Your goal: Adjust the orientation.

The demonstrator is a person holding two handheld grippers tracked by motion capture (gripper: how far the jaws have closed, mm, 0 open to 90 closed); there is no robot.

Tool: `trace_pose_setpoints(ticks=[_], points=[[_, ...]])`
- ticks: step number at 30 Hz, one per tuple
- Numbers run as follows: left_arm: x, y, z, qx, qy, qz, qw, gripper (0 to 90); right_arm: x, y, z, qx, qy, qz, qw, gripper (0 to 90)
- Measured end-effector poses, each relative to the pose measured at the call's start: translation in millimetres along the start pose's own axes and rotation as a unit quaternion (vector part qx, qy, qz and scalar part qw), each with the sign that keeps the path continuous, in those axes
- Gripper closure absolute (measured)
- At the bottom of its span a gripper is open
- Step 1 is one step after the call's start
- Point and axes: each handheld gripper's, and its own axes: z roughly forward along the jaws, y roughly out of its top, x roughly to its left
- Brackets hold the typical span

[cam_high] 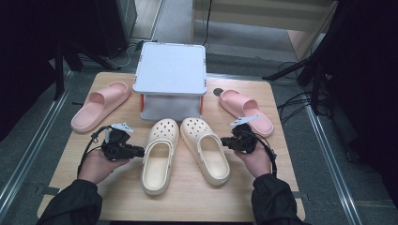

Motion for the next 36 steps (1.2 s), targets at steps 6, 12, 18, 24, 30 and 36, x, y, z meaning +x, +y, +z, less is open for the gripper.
trace_pose_setpoints(ticks=[6, 12, 18, 24, 30, 36], points=[[-1.2, -0.5, 0.9, 0.002, -0.007, -0.005, 1.0, 75.9, 7.1, 1.0, 5.4, 0.001, 0.011, -0.002, 0.9999, 85.3], [-7.1, 0.8, 3.6, 0.006, -0.013, 0.007, 0.9999, 75.8, 12.7, 1.7, 9.0, 0.0, 0.022, -0.007, 0.9997, 84.8], [-11.9, 1.4, 8.6, 0.009, -0.031, 0.019, 0.9993, 74.1, 20.1, 0.6, 14.0, -0.009, 0.019, -0.007, 0.9998, 84.8], [-16.0, 2.5, 11.5, 0.01, -0.036, 0.026, 0.999, 74.2, 23.4, 0.3, 18.0, -0.012, 0.039, 0.0, 0.9992, 84.6], [-13.1, 2.0, 11.4, 0.008, -0.042, 0.022, 0.9989, 72.5, 19.2, -1.0, 19.4, -0.02, 0.055, 0.016, 0.9982, 84.5], [-11.2, 3.1, 4.1, -0.01, -0.039, 0.013, 0.9991, 67.8, 16.1, 0.1, 10.0, -0.047, 0.045, 0.015, 0.9978, 77.1]])
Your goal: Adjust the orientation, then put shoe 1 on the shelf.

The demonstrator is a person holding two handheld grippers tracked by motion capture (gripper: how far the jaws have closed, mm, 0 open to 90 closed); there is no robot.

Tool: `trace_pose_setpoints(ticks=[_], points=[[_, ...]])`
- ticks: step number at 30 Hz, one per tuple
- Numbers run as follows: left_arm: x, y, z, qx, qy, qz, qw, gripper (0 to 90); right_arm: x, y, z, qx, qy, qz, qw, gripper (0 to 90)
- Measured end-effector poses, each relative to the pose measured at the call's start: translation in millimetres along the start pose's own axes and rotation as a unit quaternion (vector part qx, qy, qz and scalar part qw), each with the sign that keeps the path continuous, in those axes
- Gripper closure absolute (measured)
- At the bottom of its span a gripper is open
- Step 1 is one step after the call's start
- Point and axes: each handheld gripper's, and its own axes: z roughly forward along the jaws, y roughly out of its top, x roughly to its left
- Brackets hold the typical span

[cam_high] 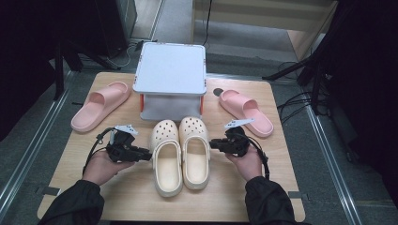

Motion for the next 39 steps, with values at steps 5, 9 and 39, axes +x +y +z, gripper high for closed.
trace_pose_setpoints(ticks=[5, 9, 39], points=[[-0.6, 0.2, -7.7, -0.013, 0.002, -0.005, 0.9999, 61.6, -0.4, 2.5, -17.2, -0.046, 0.008, 0.015, 0.9988, 72.8], [-1.4, 1.0, -12.6, -0.015, 0.007, -0.008, 0.9998, 56.0, 5.5, 3.5, -27.8, -0.064, 0.012, 0.003, 0.9979, 69.1], [-0.2, -6.1, -34.6, -0.032, 0.035, -0.029, 0.9984, 48.5, 96.6, -2.5, -17.6, -0.063, 0.039, -0.042, 0.9964, 38.4]])
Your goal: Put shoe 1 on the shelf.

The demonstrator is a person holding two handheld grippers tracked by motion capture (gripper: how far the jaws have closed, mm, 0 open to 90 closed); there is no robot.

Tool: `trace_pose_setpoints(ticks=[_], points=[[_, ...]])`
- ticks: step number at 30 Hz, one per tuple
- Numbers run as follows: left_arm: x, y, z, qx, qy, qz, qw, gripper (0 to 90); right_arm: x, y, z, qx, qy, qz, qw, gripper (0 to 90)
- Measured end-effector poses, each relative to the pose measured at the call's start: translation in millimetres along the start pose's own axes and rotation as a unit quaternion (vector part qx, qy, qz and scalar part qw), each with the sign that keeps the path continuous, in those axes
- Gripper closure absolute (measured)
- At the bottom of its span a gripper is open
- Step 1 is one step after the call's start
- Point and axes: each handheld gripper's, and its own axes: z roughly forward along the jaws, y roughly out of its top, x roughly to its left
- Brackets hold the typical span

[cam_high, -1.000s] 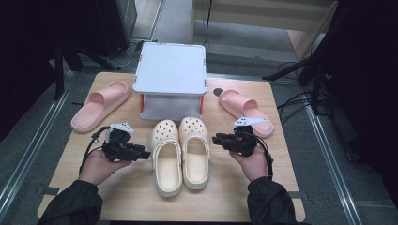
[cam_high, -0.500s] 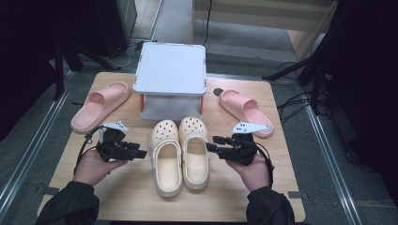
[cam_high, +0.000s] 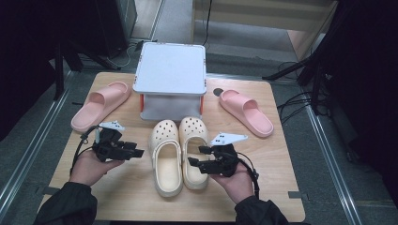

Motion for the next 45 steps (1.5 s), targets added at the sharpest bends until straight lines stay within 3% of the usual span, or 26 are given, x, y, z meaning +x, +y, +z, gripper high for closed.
trace_pose_setpoints(ticks=[7, 10, 22, 27, 30, 37, 41, 45], points=[[-0.6, -4.2, -6.2, -0.007, 0.004, -0.002, 1.0, 49.3, 2.2, 2.1, 25.3, 0.006, -0.016, 0.003, 0.9999, 35.1], [-2.6, -7.8, -9.3, -0.012, 0.004, -0.001, 0.9999, 52.6, 2.8, 3.1, 43.8, 0.029, -0.041, 0.002, 0.9987, 30.7], [-4.9, -19.3, -18.6, -0.018, 0.008, -0.019, 0.9996, 56.1, 0.4, 7.5, 71.9, 0.045, -0.062, 0.019, 0.9969, 30.3], [-5.2, -22.1, -22.3, -0.022, 0.012, -0.022, 0.9995, 59.7, 5.6, 9.0, 83.0, 0.064, -0.081, 0.002, 0.9947, 30.9], [-5.6, -23.6, -23.3, -0.023, 0.014, -0.024, 0.9994, 60.3, 4.8, 6.7, 89.6, 0.08, -0.086, 0.002, 0.9931, 35.7], [-5.1, -23.0, -24.0, -0.023, 0.016, -0.021, 0.9994, 62.0, 3.4, 7.6, 86.1, 0.085, -0.084, 0.01, 0.9928, 45.1], [-6.0, -19.8, -25.4, -0.034, 0.015, -0.004, 0.9993, 68.5, 1.1, 7.0, 81.8, 0.085, -0.077, 0.013, 0.9933, 56.2], [-5.5, -16.7, -27.1, -0.04, 0.014, -0.001, 0.9991, 71.3, -0.1, 6.7, 79.7, 0.085, -0.074, 0.015, 0.9935, 61.3]])
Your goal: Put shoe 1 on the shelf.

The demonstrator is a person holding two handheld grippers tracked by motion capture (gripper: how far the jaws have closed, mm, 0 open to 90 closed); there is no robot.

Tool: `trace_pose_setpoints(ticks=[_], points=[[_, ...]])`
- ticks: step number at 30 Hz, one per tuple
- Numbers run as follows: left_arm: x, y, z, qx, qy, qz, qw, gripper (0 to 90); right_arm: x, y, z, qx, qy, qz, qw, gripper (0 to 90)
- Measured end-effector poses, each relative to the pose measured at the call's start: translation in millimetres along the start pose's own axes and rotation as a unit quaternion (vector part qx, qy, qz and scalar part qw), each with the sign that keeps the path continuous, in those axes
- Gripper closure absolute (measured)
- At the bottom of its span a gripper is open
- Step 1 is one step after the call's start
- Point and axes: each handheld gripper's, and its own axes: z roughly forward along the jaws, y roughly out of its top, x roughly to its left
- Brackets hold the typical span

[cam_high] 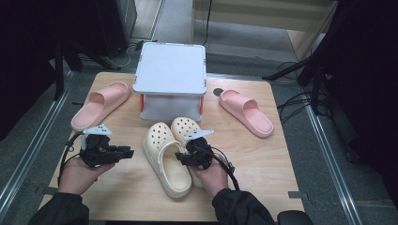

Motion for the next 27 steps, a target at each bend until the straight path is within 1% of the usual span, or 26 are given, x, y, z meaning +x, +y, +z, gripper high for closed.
trace_pose_setpoints(ticks=[1, 3, 6, 7, 8, 9, 10, 11, 15, 17, 18, 20, 21, 24, 27], points=[[0.5, 0.6, 0.0, 0.0, 0.001, 0.001, 1.0, 71.8, 0.1, -0.5, -1.9, 0.0, -0.007, -0.003, 1.0, 64.1], [1.3, 2.1, 0.8, 0.002, -0.001, 0.0, 1.0, 71.8, -0.3, -0.8, -2.7, -0.001, -0.007, -0.006, 1.0, 64.7], [2.4, 5.7, 1.8, 0.002, -0.002, 0.001, 1.0, 72.3, -4.9, -3.1, -5.4, -0.009, -0.01, -0.007, 0.9999, 65.6], [3.7, 7.9, 2.2, 0.003, -0.003, 0.0, 1.0, 73.2, -6.8, -3.7, -5.8, -0.012, -0.007, -0.01, 0.9999, 65.8], [6.4, 12.3, 3.5, 0.001, -0.008, -0.007, 0.9999, 77.5, -8.6, -4.8, -7.3, -0.012, -0.003, -0.006, 0.9999, 66.1], [6.4, 12.3, 3.5, 0.001, -0.008, -0.007, 0.9999, 79.1, -8.6, -4.8, -7.3, -0.012, -0.003, -0.006, 0.9999, 66.1], [7.0, 15.9, 4.9, 0.004, -0.007, -0.003, 1.0, 79.1, -8.6, -5.0, -7.7, -0.012, -0.004, -0.009, 0.9999, 66.1], [6.9, 19.0, 5.9, 0.005, -0.003, 0.003, 1.0, 82.5, -7.4, -6.2, -10.3, -0.01, -0.004, -0.012, 0.9999, 66.2], [8.8, 33.5, 7.7, 0.004, -0.009, 0.012, 0.9999, 84.9, -6.8, -5.8, -14.3, -0.01, 0.005, -0.01, 0.9999, 66.3], [10.9, 42.3, 6.7, 0.004, -0.008, 0.018, 0.9998, 85.4, -5.9, -3.9, -17.3, -0.009, 0.007, -0.015, 0.9998, 66.4], [13.1, 47.4, 5.3, 0.001, -0.013, 0.014, 0.9998, 85.7, -5.8, -2.7, -18.8, -0.007, 0.009, -0.019, 0.9998, 66.4], [17.2, 58.6, 1.9, -0.008, -0.005, 0.015, 0.9998, 87.1, -5.0, 0.2, -22.0, -0.005, 0.01, -0.023, 0.9997, 66.4], [19.6, 66.3, 1.1, -0.007, -0.002, 0.017, 0.9998, 88.0, -5.3, 5.1, -24.2, -0.008, 0.009, -0.027, 0.9996, 66.4], [24.0, 84.4, 1.7, -0.001, 0.011, 0.025, 0.9996, 88.1, -6.8, 10.2, -24.9, -0.009, 0.006, -0.029, 0.9995, 66.4], [27.0, 107.0, 2.2, -0.006, 0.015, 0.033, 0.9993, 88.0, -11.3, 20.0, -24.7, -0.013, -0.002, -0.03, 0.9995, 66.4]])
